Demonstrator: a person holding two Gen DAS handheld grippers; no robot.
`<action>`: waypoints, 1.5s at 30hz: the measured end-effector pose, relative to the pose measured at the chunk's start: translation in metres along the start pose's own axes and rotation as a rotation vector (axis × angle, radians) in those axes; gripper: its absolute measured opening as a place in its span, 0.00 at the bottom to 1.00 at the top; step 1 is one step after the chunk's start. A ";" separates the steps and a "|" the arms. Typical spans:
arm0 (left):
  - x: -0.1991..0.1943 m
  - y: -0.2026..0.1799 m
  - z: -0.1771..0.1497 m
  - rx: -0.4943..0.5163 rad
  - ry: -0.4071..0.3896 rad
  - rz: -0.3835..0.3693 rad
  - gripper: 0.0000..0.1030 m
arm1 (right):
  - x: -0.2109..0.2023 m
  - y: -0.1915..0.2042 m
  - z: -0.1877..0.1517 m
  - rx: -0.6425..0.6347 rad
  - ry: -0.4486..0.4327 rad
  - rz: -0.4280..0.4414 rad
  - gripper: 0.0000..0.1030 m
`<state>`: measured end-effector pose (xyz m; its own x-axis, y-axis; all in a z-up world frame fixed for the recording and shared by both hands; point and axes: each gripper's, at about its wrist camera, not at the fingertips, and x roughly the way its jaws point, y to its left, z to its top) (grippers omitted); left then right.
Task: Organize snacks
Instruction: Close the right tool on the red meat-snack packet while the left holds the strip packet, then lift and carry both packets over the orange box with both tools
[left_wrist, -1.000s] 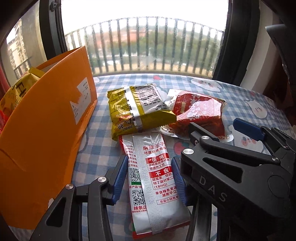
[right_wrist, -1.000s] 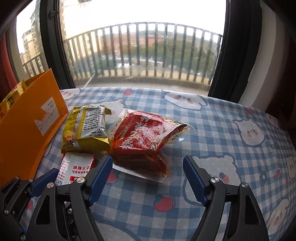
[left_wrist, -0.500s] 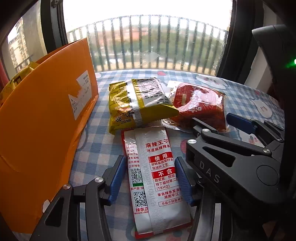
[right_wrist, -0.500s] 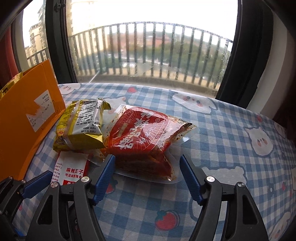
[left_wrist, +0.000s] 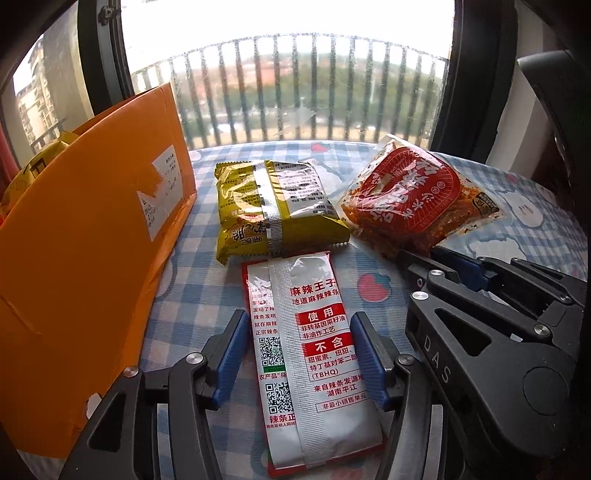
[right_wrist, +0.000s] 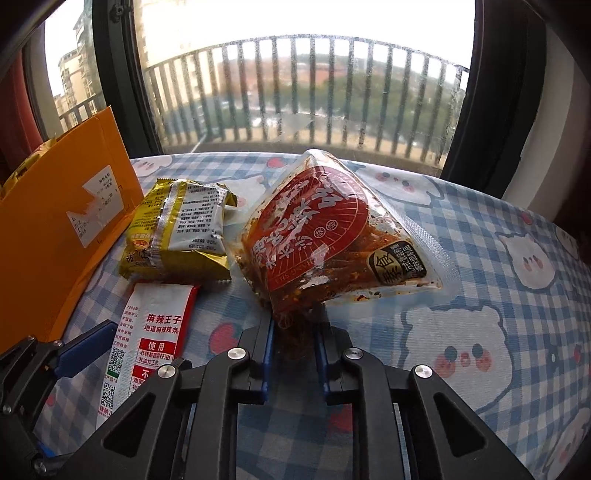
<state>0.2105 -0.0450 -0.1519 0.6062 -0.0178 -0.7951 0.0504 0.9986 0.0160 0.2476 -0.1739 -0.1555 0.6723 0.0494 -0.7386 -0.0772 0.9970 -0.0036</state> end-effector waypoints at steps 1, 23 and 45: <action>-0.001 -0.001 -0.001 0.005 0.000 -0.002 0.57 | -0.004 0.002 -0.004 0.006 0.003 0.003 0.19; -0.046 -0.015 -0.041 0.063 -0.001 -0.071 0.42 | -0.066 0.005 -0.057 0.128 0.028 0.057 0.19; -0.134 -0.016 -0.034 0.067 -0.164 -0.088 0.42 | -0.157 0.007 -0.054 0.136 -0.144 0.063 0.18</action>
<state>0.1011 -0.0569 -0.0660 0.7177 -0.1184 -0.6862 0.1587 0.9873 -0.0043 0.1016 -0.1784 -0.0762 0.7681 0.1100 -0.6308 -0.0289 0.9901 0.1375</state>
